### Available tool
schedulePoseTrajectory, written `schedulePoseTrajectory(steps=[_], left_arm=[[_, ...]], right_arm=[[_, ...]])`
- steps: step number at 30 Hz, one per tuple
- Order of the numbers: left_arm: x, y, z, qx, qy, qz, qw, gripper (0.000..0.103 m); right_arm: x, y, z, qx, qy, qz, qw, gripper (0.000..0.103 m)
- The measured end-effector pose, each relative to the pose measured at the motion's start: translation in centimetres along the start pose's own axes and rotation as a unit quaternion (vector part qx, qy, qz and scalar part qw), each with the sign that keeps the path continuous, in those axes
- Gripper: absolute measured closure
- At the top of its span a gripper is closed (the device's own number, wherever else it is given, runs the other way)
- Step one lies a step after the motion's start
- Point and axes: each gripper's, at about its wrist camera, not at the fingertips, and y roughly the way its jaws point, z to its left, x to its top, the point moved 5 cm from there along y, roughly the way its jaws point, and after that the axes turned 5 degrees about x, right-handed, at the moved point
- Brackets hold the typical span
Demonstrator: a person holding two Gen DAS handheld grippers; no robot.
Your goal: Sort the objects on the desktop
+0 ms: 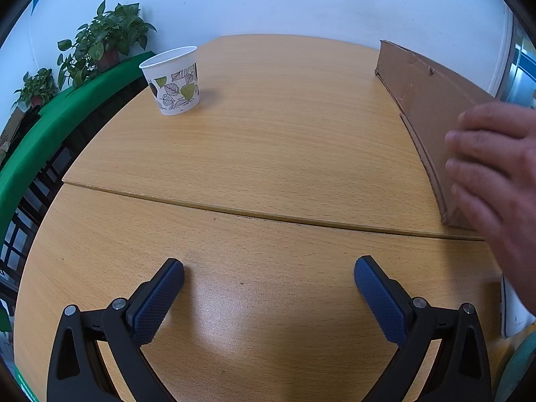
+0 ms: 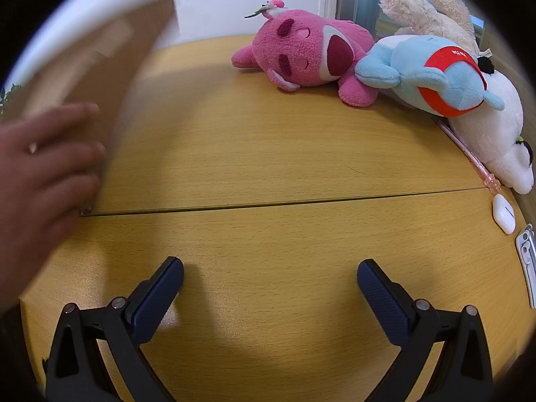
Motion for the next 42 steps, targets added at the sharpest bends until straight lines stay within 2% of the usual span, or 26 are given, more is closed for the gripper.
schedulePoseTrajectory(steps=[33,35,36,38,40,42], left_arm=[[0.1,0.1,0.0,-0.002,0.002,-0.001,1.0000,0.000],[0.1,0.2,-0.1,-0.001,0.001,0.000,1.0000,0.000],[0.1,0.2,-0.1,-0.001,0.001,0.000,1.0000,0.000],[0.0,0.1,-0.3,-0.003,0.005,0.004,1.0000,0.000],[-0.4,-0.5,-0.4,-0.001,0.007,0.014,0.9999,0.000],[-1.0,-2.7,-1.0,0.016,0.025,-0.019,0.9994,0.000]], right_arm=[[0.0,0.0,0.0,0.000,0.000,0.000,1.000,0.000],[0.2,0.1,0.1,0.001,0.000,0.010,1.000,0.000],[0.2,0.2,0.0,0.002,0.001,0.029,1.000,0.000],[-0.1,-0.6,-0.2,-0.015,-0.001,0.040,0.999,0.001],[-0.3,-2.6,-0.2,-0.053,-0.031,0.013,0.998,0.001],[-0.4,-5.8,0.5,-0.093,-0.079,-0.017,0.992,0.001]])
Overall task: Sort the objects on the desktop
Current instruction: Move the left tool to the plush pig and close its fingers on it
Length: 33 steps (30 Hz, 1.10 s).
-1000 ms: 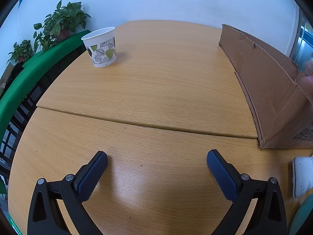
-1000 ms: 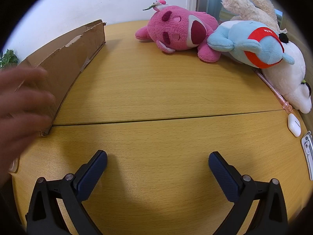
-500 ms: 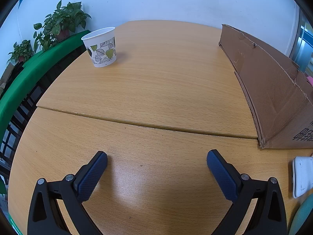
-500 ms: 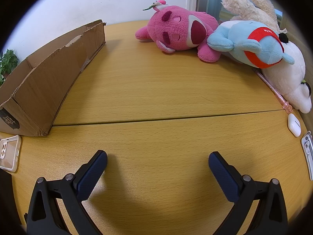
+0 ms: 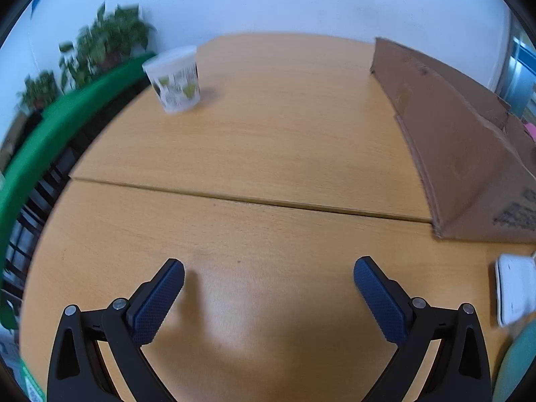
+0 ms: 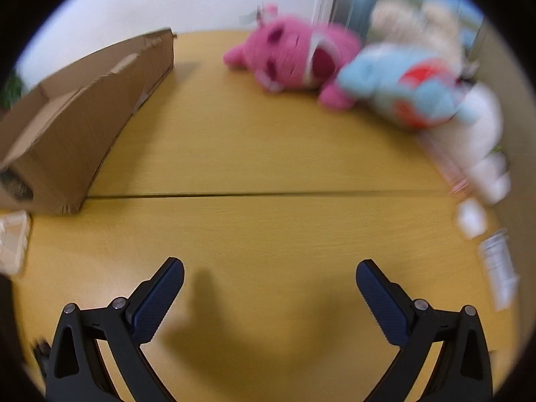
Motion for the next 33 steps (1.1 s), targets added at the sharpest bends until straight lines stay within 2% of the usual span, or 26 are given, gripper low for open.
schedulePoseTrajectory(steps=[2,4,6,8,10,12,14,16,18,21,23,27,30,33], left_arm=[[0.1,-4.0,-0.9,0.001,0.021,-0.055,0.9982,0.000],[0.5,-8.3,-1.4,-0.010,0.020,-0.095,0.9953,0.000],[0.9,-12.5,-2.0,-0.039,0.004,-0.124,0.9915,0.000],[0.8,-16.9,-3.3,-0.088,-0.005,-0.146,0.9853,0.000],[0.4,-20.1,-5.0,-0.123,0.012,-0.155,0.9801,0.000],[-0.2,-22.3,-6.6,-0.131,0.037,-0.158,0.9780,0.000],[-0.9,-23.9,-7.8,-0.136,0.041,-0.156,0.9776,0.000],[-1.9,-24.5,-8.9,-0.162,0.035,-0.141,0.9761,0.000],[-3.1,-24.1,-10.3,-0.193,0.033,-0.108,0.9748,0.000],[-5.1,-23.2,-12.4,-0.212,0.034,-0.062,0.9746,0.000],[-6.2,-22.8,-13.3,-0.229,0.032,-0.046,0.9719,0.000],[-7.2,-22.8,-14.8,-0.242,0.032,-0.042,0.9689,0.000],[-7.7,-22.2,-15.7,-0.234,0.045,-0.028,0.9709,0.000],[-8.2,-21.8,-16.1,-0.249,0.049,-0.006,0.9673,0.000]], right_arm=[[0.4,-3.5,0.1,-0.019,-0.036,-0.036,0.999,0.001],[1.1,-7.8,0.7,-0.019,-0.065,-0.068,0.995,0.001],[1.7,-11.2,2.3,0.020,-0.088,-0.080,0.993,0.001],[1.8,-13.9,4.5,0.077,-0.107,-0.082,0.988,0.001],[1.7,-15.9,7.5,0.139,-0.118,-0.082,0.980,0.001],[1.0,-17.3,10.6,0.202,-0.120,-0.078,0.969,0.001],[-0.1,-17.9,14.4,0.262,-0.125,-0.071,0.954,0.001],[-1.3,-18.4,17.6,0.307,-0.122,-0.066,0.942,0.001],[-2.7,-18.5,21.3,0.358,-0.120,-0.051,0.925,0.001],[-4.0,-18.3,25.4,0.399,-0.123,-0.033,0.908,0.001],[-4.3,-17.9,26.9,0.405,-0.116,-0.023,0.907,0.001],[-4.2,-17.4,28.1,0.376,-0.112,-0.027,0.919,0.001],[-4.4,-17.3,28.8,0.382,-0.115,-0.025,0.917,0.001],[-4.4,-17.2,29.5,0.390,-0.121,-0.024,0.913,0.001]])
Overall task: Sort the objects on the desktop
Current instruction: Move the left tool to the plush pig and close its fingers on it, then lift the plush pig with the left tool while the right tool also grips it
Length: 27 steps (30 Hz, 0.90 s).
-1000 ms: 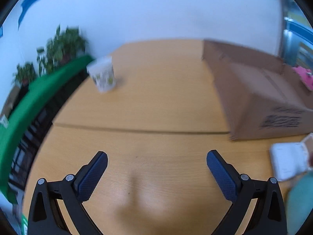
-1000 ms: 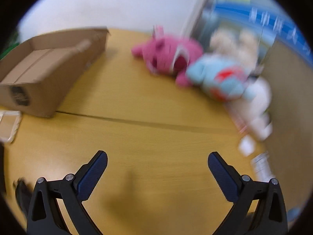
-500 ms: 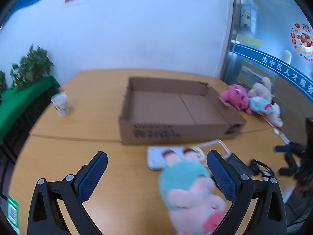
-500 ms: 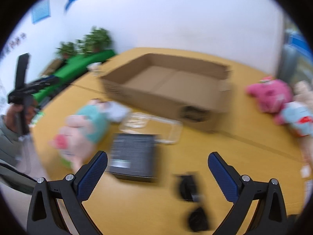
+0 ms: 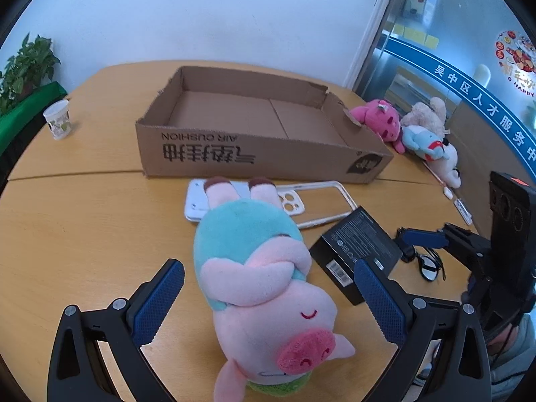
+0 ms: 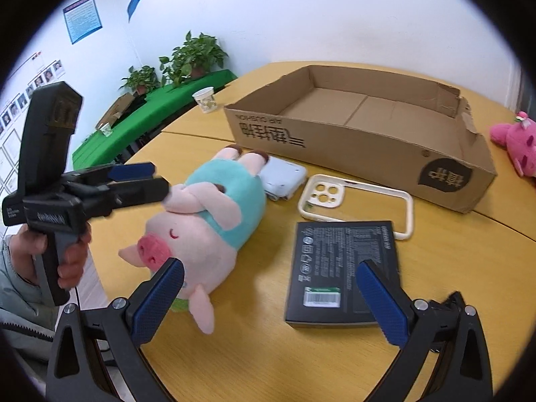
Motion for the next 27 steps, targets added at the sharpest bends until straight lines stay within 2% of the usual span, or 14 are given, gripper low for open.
schedulePoseTrajectory(steps=[5,8,10,11,13,17,20,26,27], left_arm=[[-1.6,1.2,-0.2,-0.046,-0.015,0.047,0.9977,0.000],[-3.2,2.4,-0.2,-0.047,-0.016,0.082,0.9954,0.003],[-4.4,3.3,0.1,-0.038,-0.028,0.108,0.9931,0.014],[-4.9,3.6,0.4,-0.035,-0.039,0.114,0.9921,0.016],[-5.2,3.5,0.8,-0.051,-0.058,0.109,0.9910,0.017],[-5.7,3.1,1.2,-0.056,-0.071,0.099,0.9909,0.019],[-6.0,3.1,1.4,-0.059,-0.077,0.095,0.9907,0.021],[-6.2,3.0,2.4,-0.071,-0.092,0.091,0.9891,0.022],[-6.3,3.0,2.5,-0.075,-0.094,0.090,0.9886,0.022]], right_arm=[[0.0,0.8,-1.1,-0.007,0.021,0.007,1.000,0.001],[0.2,0.7,-1.9,-0.011,0.035,0.003,0.999,0.001],[0.5,0.9,-2.0,-0.011,0.036,0.004,0.999,0.001],[0.7,1.0,-1.9,-0.009,0.033,0.005,0.999,0.001],[1.4,1.4,-1.2,0.000,0.022,0.005,1.000,0.001],[3.1,3.3,0.9,0.040,-0.004,0.011,0.999,0.001],[4.0,5.5,2.2,0.054,-0.021,0.030,0.998,0.001],[5.0,9.3,3.4,0.074,-0.016,0.058,0.995,0.001],[4.9,10.0,3.6,0.088,-0.008,0.065,0.994,0.001]])
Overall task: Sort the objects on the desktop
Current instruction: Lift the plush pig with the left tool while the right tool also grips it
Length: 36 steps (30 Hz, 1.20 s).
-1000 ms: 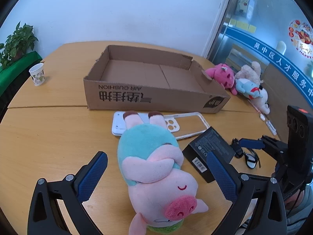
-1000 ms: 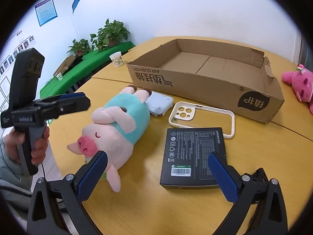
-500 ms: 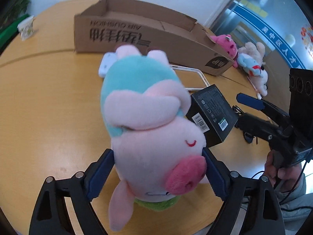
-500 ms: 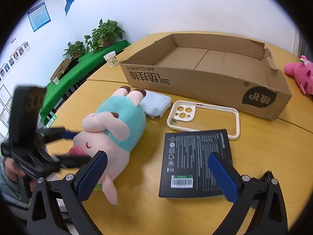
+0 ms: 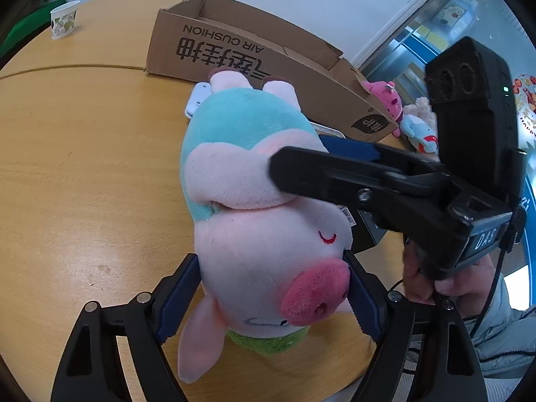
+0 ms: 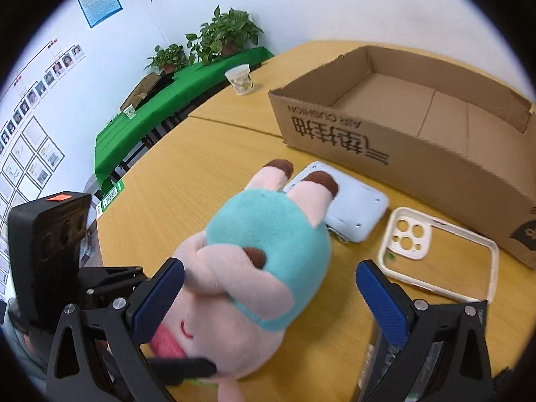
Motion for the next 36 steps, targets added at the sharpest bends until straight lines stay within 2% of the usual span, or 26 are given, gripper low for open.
schedulePoseTrajectory(steps=[3,7,13,16,19,21,24,28,32,36], left_arm=[[0.0,0.0,0.3,-0.012,-0.002,-0.003,0.9999,0.023],[0.0,-0.1,0.6,-0.024,-0.001,-0.005,0.9997,0.023],[0.0,0.0,0.5,-0.025,0.012,-0.002,0.9996,0.023],[-0.1,0.1,-0.1,-0.014,0.030,0.000,0.9994,0.023],[-0.1,0.2,-1.0,-0.011,0.042,0.000,0.9991,0.030],[0.1,-0.3,-1.6,-0.017,0.045,-0.006,0.9988,0.034],[1.2,-2.0,-3.1,-0.015,0.067,-0.038,0.9969,0.035],[4.8,-4.9,-5.7,-0.019,0.109,-0.093,0.9895,0.036],[10.1,-7.8,-8.4,-0.024,0.161,-0.154,0.9746,0.036],[16.9,-10.2,-10.9,-0.031,0.209,-0.210,0.9548,0.036]], right_arm=[[-0.7,1.6,0.8,0.025,0.007,0.015,1.000,0.000],[-1.2,2.3,2.1,-0.009,-0.029,0.020,0.999,0.000],[-1.6,2.0,2.0,-0.006,-0.035,0.016,0.999,0.000],[-1.9,2.3,1.6,0.010,-0.022,0.013,1.000,0.000],[-2.3,2.8,1.8,0.030,-0.014,0.017,0.999,0.004],[-2.6,2.2,2.8,0.026,-0.034,0.008,0.999,0.007],[-2.0,0.5,3.7,0.016,-0.057,-0.023,0.998,0.009],[0.6,-3.5,3.6,0.014,-0.063,-0.094,0.994,0.009],[5.2,-8.9,3.8,-0.011,-0.098,-0.176,0.979,0.009],[10.6,-13.5,3.3,-0.032,-0.124,-0.238,0.963,0.009]])
